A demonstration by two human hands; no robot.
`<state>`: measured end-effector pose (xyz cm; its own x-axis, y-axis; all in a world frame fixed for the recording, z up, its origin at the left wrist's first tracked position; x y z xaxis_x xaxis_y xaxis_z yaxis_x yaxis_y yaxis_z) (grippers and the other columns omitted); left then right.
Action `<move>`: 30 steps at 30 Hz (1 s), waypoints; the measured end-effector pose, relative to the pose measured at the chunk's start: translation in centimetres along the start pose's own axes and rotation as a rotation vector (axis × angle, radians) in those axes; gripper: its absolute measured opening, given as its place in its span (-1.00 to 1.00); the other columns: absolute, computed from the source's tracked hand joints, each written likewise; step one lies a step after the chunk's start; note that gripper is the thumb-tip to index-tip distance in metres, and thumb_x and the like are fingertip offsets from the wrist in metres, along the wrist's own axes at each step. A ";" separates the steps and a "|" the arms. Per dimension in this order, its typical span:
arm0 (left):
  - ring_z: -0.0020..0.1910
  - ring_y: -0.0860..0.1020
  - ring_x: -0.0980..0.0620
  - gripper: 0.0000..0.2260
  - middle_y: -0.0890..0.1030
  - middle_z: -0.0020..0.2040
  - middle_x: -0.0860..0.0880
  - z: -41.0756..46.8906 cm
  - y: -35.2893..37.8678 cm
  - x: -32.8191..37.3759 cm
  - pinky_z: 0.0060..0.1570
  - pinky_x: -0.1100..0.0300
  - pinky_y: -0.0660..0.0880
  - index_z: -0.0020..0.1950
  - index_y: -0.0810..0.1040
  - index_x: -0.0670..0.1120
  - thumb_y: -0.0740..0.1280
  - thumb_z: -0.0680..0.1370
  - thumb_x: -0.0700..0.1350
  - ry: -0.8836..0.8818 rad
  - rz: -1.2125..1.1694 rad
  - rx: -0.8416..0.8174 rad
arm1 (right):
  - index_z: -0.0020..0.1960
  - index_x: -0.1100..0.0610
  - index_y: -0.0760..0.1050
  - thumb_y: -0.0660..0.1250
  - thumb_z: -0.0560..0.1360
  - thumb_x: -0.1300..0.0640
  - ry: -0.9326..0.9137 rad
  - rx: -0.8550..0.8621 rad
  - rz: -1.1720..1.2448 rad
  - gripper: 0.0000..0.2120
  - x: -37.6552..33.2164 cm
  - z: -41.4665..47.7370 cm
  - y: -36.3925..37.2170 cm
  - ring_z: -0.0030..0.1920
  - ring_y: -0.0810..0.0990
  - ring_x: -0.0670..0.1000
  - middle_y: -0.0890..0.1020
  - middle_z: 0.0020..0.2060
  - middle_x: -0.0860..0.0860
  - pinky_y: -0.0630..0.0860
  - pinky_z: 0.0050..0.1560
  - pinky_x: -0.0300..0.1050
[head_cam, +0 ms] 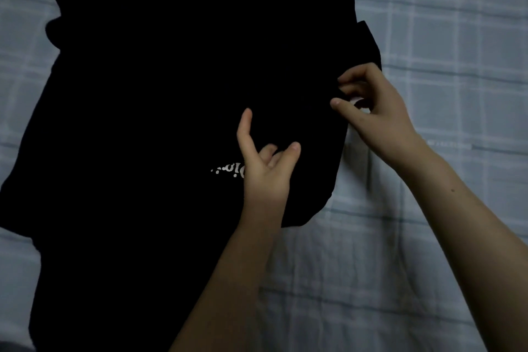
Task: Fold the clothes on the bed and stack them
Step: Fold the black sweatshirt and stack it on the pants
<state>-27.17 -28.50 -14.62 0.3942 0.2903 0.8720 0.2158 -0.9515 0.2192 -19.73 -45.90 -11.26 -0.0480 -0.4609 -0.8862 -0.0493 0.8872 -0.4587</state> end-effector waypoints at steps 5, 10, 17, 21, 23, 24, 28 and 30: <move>0.10 0.65 0.02 -0.40 0.63 0.11 -0.13 0.4 -0.1 2.4 0.16 -0.04 0.57 0.44 0.29 0.08 0.36 0.52 -0.38 0.166 0.018 0.026 | 0.19 0.20 0.58 0.35 0.51 0.41 -0.065 -0.095 -0.022 -0.72 -1.5 0.6 0.0 0.06 0.60 -0.12 0.63 0.04 -0.01 0.50 0.11 -0.26; -0.23 0.61 0.11 -0.34 0.56 -0.19 -0.17 -1.3 -1.6 2.0 -0.18 0.35 0.52 0.42 0.29 0.08 0.50 0.43 -0.26 0.236 0.255 0.201 | 0.04 0.17 0.62 0.39 0.45 0.44 0.003 0.016 -0.027 -0.75 -0.9 1.4 -1.6 -0.13 0.60 0.07 0.65 -0.08 0.02 0.54 -0.03 -0.10; 0.16 0.58 0.15 -0.34 0.50 0.23 0.09 0.5 -0.6 0.9 0.10 0.15 0.59 0.49 0.16 0.30 0.39 0.56 -0.16 0.024 0.057 -0.006 | 0.19 0.16 0.56 0.31 0.55 0.36 0.030 -0.083 -0.014 -0.74 0.2 0.6 0.5 0.14 0.58 0.13 0.62 0.09 -0.01 0.51 0.16 0.02; 0.16 0.62 0.08 -0.53 0.62 0.19 -0.09 1.1 -1.3 2.6 0.18 0.06 0.57 0.31 0.46 0.12 0.37 0.52 -0.33 0.115 0.007 0.106 | 0.18 0.11 0.58 0.34 0.51 0.39 -0.005 -0.004 -0.038 -0.69 -0.4 0.5 -0.4 0.05 0.61 0.07 0.63 0.04 0.00 0.54 0.07 0.01; 0.14 0.62 0.08 -0.56 0.64 0.16 -0.09 0.2 -2.0 2.6 0.17 0.14 0.57 0.25 0.52 0.05 0.40 0.48 -0.37 0.175 0.100 0.243 | 0.19 0.13 0.56 0.37 0.48 0.40 0.001 0.070 0.016 -0.67 -0.6 0.6 -1.1 -0.04 0.61 0.05 0.64 -0.04 0.07 0.55 0.00 0.02; 0.12 0.63 0.08 -0.56 0.64 0.14 -0.11 -0.3 -2.2 2.1 0.15 0.18 0.56 0.27 0.52 -0.01 0.41 0.48 -0.38 0.149 0.134 0.281 | 0.19 0.14 0.55 0.37 0.47 0.41 0.021 0.068 0.012 -0.65 -0.5 0.6 -0.9 -0.07 0.60 0.04 0.62 -0.07 0.06 0.54 -0.01 0.03; -0.01 0.60 -0.10 -0.53 0.61 -0.02 -0.22 -1.2 -2.7 0.9 0.10 0.11 0.53 0.41 0.46 -0.04 0.45 0.51 -0.11 -0.016 0.566 0.229 | 0.26 0.13 0.52 0.32 0.51 0.36 0.097 0.016 -0.282 -0.65 0.4 -0.4 1.1 0.07 0.52 0.05 0.53 0.03 0.00 0.40 0.06 -0.18; 0.15 0.45 -0.19 -0.55 0.50 0.12 -0.20 -1.2 -3.0 3.7 0.21 0.00 0.40 0.39 0.49 0.02 0.38 0.52 0.06 0.196 1.102 0.284 | 0.32 0.14 0.51 0.28 0.53 0.24 -0.001 0.126 -0.507 -0.64 -1.3 -0.7 1.4 0.20 0.46 0.15 0.50 0.13 0.14 0.30 0.11 -0.22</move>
<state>-27.44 -24.69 -11.57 0.3533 -0.7284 0.5870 0.0441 -0.6138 -0.7882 -20.43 -44.07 -10.74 -0.0483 -0.8333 -0.5507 0.0539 0.5483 -0.8345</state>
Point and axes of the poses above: each hand's wrist, its own z-axis towards the middle knuckle, its own y-axis out of the palm, x = y × z, the point moved 7 cm from there along z, towards the middle knuckle
